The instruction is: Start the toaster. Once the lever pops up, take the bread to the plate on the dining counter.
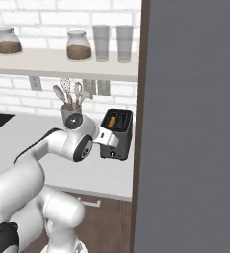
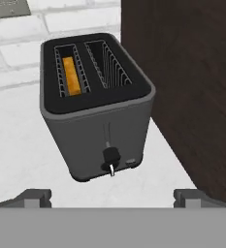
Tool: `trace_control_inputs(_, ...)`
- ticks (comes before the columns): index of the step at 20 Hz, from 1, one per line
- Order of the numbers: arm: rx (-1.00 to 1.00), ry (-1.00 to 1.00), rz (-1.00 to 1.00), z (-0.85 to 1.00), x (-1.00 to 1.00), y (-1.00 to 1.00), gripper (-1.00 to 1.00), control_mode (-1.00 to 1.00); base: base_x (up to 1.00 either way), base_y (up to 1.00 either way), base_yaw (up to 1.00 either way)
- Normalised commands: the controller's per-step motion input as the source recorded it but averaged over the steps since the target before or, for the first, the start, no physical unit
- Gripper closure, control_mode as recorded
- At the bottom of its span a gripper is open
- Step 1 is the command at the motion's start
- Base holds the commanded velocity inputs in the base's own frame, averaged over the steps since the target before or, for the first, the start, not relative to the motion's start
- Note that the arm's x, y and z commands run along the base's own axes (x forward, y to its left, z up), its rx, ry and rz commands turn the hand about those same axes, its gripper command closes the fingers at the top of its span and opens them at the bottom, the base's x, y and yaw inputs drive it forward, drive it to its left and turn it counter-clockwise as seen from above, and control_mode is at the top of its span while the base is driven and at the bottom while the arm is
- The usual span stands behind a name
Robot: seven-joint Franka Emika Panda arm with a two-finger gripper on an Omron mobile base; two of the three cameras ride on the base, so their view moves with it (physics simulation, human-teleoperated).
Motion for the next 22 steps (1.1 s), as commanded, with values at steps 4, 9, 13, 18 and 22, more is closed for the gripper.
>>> trace_control_inputs(4, 0.00, 0.06, -0.01, 1.00, -0.19, 0.00, -1.00, -1.00, 0.00, 0.00, 0.00)
trace_control_inputs(9, 0.04, 0.06, 0.00, 0.75, -0.33, 0.03, -1.00, -1.00, 0.00, 0.00, 0.00)
trace_control_inputs(13, 0.03, 0.05, 0.04, 0.25, -0.21, 0.25, -1.00, -1.00, 0.00, 0.00, 0.00)
trace_control_inputs(18, 0.00, 0.01, 0.05, 0.14, -0.02, 0.25, -1.00, -1.00, 0.00, 0.00, 0.00)
trace_control_inputs(22, 0.00, -0.01, 0.06, 0.06, 0.00, 0.02, -1.00, -1.00, 0.00, 0.00, 0.00)
